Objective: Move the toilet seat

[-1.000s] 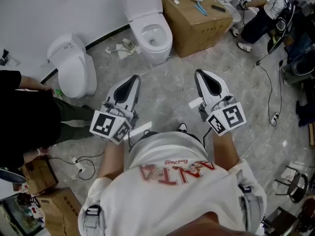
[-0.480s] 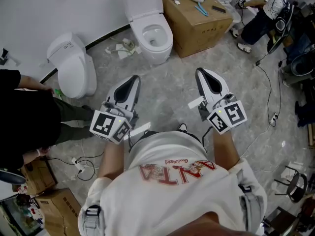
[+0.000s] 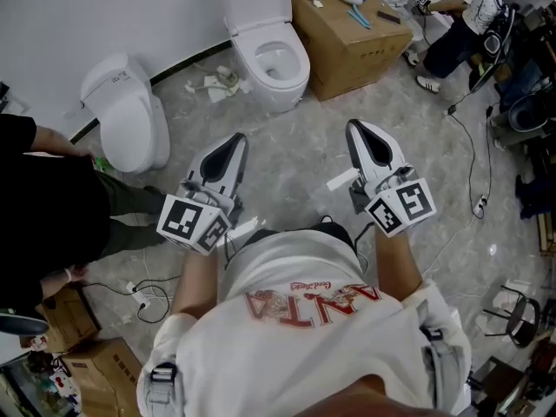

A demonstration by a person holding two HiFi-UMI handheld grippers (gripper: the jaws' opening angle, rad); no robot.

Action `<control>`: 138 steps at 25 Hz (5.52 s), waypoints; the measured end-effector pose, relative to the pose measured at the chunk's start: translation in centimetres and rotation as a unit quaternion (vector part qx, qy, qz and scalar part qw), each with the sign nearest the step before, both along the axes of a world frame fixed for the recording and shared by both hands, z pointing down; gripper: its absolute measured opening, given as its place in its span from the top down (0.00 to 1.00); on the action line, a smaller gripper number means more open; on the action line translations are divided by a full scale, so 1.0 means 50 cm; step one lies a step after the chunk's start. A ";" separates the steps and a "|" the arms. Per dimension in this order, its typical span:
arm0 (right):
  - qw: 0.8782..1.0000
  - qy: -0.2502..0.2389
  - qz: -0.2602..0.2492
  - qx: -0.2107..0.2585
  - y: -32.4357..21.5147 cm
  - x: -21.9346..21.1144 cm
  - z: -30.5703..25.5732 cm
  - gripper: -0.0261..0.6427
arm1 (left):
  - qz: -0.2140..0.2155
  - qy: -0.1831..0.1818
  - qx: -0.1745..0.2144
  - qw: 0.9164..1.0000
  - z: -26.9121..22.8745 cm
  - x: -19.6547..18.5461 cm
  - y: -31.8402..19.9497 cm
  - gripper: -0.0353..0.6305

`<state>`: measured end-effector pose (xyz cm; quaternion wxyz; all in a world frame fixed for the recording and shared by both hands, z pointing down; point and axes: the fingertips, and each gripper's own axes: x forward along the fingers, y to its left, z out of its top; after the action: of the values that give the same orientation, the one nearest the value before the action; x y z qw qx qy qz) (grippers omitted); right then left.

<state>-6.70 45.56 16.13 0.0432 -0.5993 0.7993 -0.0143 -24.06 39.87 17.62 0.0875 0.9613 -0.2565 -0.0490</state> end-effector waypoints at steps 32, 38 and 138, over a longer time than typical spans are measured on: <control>0.998 -0.041 -0.020 -0.043 -0.344 0.181 0.073 0.96 | -0.024 -0.043 -0.030 0.998 0.052 0.164 -0.312 0.93; 0.996 -0.061 -0.035 -0.054 -0.410 0.288 0.095 0.96 | -0.042 -0.054 -0.031 0.997 0.045 0.266 -0.371 0.93; 0.767 -0.327 0.072 -0.547 -1.051 0.584 1.435 0.65 | -0.140 -0.057 -0.615 0.774 1.415 0.461 -0.988 0.71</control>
<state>22.51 -6.98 87.90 -0.0320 -0.5359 0.5482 -0.6413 -1.00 -9.53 88.38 0.6371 0.6575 -0.3680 0.1625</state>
